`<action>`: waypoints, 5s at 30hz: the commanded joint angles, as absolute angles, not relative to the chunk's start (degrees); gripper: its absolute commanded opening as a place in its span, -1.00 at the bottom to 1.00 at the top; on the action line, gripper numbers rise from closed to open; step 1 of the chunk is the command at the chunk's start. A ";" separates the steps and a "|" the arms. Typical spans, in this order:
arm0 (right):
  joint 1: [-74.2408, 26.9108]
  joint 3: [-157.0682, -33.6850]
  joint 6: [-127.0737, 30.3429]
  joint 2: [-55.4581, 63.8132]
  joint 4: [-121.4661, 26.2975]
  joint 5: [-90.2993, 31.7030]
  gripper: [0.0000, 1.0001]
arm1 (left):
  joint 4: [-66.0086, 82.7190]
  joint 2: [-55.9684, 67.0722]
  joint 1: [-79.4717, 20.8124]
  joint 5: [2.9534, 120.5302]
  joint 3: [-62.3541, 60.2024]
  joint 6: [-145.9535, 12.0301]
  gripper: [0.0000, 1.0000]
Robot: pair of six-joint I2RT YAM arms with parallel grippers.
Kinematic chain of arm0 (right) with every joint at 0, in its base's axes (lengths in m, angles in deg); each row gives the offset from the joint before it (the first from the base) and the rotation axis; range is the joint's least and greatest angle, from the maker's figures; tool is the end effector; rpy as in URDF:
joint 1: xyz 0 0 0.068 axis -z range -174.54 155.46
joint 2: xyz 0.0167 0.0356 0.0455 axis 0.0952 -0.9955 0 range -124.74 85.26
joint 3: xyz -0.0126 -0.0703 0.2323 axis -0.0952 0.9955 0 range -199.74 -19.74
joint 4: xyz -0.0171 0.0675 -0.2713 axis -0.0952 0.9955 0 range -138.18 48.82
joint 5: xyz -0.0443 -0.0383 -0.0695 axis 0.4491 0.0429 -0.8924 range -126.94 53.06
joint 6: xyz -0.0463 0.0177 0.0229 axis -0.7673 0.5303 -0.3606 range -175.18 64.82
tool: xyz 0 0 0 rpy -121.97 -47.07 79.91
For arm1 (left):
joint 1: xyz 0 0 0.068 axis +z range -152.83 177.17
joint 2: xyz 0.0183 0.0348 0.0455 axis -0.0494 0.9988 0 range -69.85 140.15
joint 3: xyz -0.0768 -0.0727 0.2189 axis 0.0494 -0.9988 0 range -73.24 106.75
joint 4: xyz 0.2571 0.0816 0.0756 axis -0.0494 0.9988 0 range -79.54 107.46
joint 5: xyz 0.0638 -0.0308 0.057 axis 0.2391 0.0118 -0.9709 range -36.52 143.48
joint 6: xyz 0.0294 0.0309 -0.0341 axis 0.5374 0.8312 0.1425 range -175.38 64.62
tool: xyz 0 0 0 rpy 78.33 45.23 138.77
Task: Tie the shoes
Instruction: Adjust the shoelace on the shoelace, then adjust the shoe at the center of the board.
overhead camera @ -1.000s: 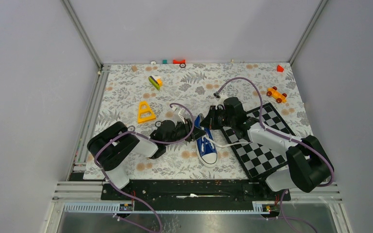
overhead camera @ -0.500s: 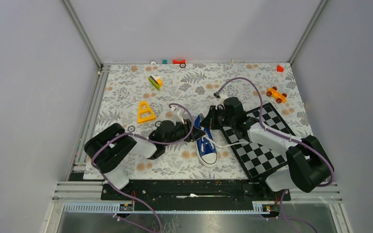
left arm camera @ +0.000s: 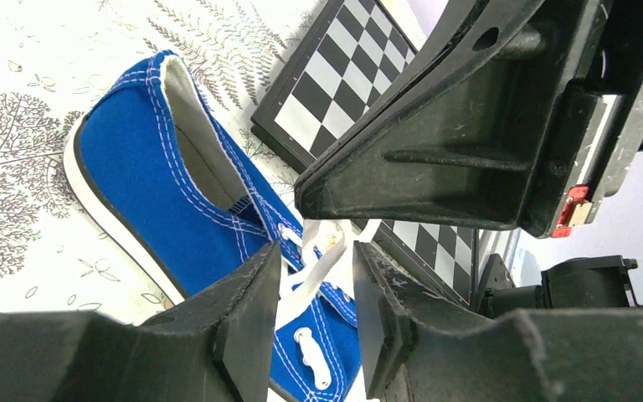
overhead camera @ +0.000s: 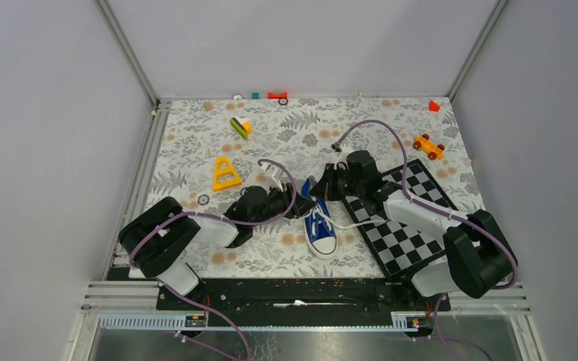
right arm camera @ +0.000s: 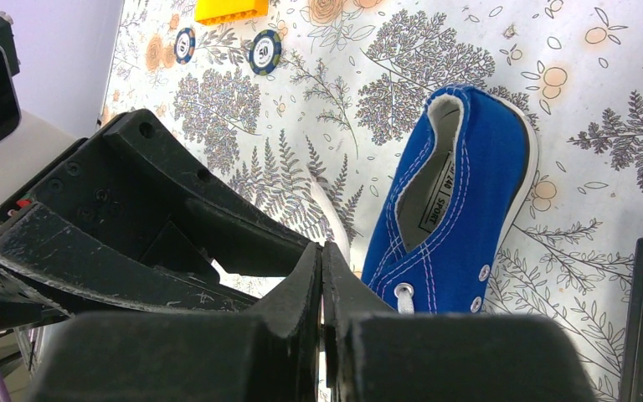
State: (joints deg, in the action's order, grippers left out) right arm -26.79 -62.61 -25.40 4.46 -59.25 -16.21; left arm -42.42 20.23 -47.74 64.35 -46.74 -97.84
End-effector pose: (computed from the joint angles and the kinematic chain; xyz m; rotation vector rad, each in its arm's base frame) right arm 0.2680 0.1844 0.1792 -0.2891 2.1524 1.0215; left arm 0.2075 -0.2168 0.1157 0.1935 1.9272 -1.2383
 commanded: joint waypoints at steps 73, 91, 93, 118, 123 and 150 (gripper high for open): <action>-26.73 -42.08 -24.65 44.58 -36.98 -23.20 0.00 | -57.97 30.19 -48.69 71.98 -44.42 -100.08 -1.00; -32.97 -31.43 -13.55 33.79 -59.61 -24.20 0.30 | -56.61 30.00 -48.64 73.77 -43.72 -99.50 -1.00; -32.96 -32.13 -14.19 31.65 -60.93 -25.75 0.32 | -57.09 29.99 -48.62 74.30 -43.97 -99.50 -1.00; -32.97 -39.58 -19.07 16.09 -68.62 -24.45 -0.72 | -58.28 31.13 -48.62 77.19 -43.73 -99.94 -1.00; -33.09 -40.09 -21.13 17.79 -65.13 -21.02 -1.00 | -58.95 30.72 -48.62 77.75 -44.87 -100.03 -1.00; -49.29 -41.42 -17.26 38.66 -49.38 -42.32 0.06 | -58.94 30.57 -47.51 91.83 -48.02 -96.57 -1.00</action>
State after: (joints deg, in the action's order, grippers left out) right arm -48.95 -36.32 -10.58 32.86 -55.27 -36.99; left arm -59.10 32.71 -47.84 88.03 -49.15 -100.05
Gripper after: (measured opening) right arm 0.513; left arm 0.011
